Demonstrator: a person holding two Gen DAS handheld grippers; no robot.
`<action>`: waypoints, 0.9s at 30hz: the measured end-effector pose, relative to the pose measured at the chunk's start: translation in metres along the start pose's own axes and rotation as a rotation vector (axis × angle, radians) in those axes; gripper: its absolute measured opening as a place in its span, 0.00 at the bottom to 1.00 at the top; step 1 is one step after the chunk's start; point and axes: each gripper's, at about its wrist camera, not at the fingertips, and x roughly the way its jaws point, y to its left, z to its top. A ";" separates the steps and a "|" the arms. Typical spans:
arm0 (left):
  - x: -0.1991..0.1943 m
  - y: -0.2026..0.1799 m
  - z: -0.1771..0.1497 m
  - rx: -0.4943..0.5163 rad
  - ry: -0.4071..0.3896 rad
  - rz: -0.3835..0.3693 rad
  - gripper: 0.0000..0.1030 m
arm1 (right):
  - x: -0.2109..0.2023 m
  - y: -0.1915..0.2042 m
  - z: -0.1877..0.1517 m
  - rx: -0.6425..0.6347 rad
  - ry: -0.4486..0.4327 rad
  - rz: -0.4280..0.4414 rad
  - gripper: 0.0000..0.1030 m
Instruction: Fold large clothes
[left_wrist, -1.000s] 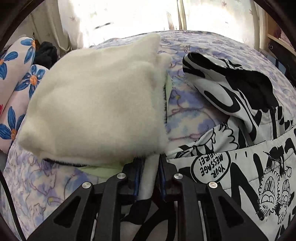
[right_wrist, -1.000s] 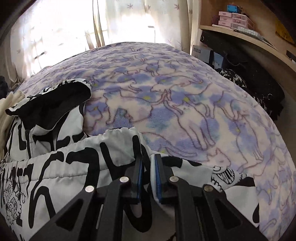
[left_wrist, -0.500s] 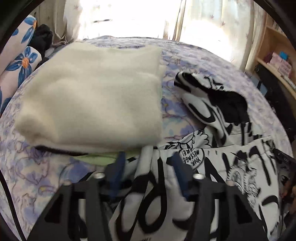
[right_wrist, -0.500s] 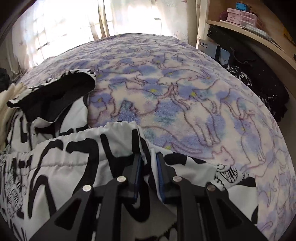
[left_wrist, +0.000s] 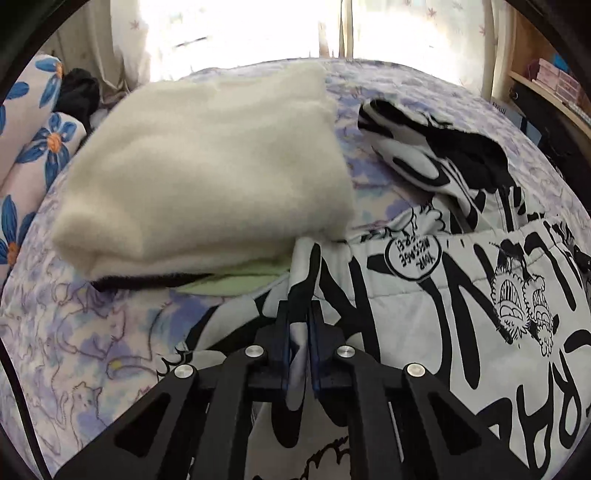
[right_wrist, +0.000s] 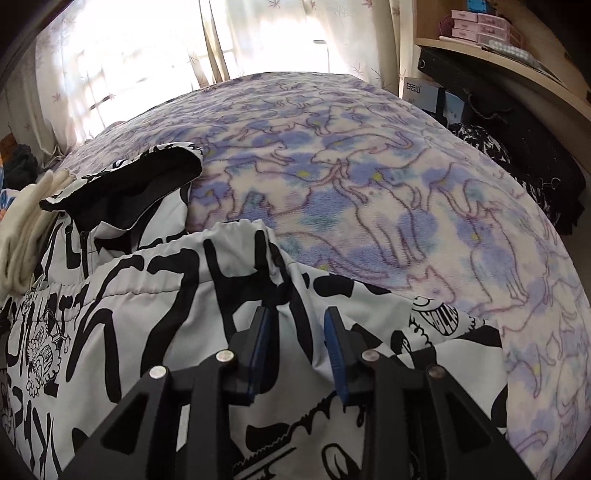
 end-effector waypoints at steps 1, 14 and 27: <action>0.001 0.002 -0.003 -0.005 -0.007 0.002 0.07 | 0.000 -0.001 -0.001 -0.001 -0.003 -0.008 0.30; -0.016 0.021 -0.020 -0.138 -0.063 0.051 0.13 | -0.008 0.000 -0.006 0.025 -0.005 -0.018 0.30; 0.024 -0.036 -0.018 -0.006 -0.009 0.140 0.13 | -0.004 0.098 -0.015 -0.217 -0.034 0.056 0.31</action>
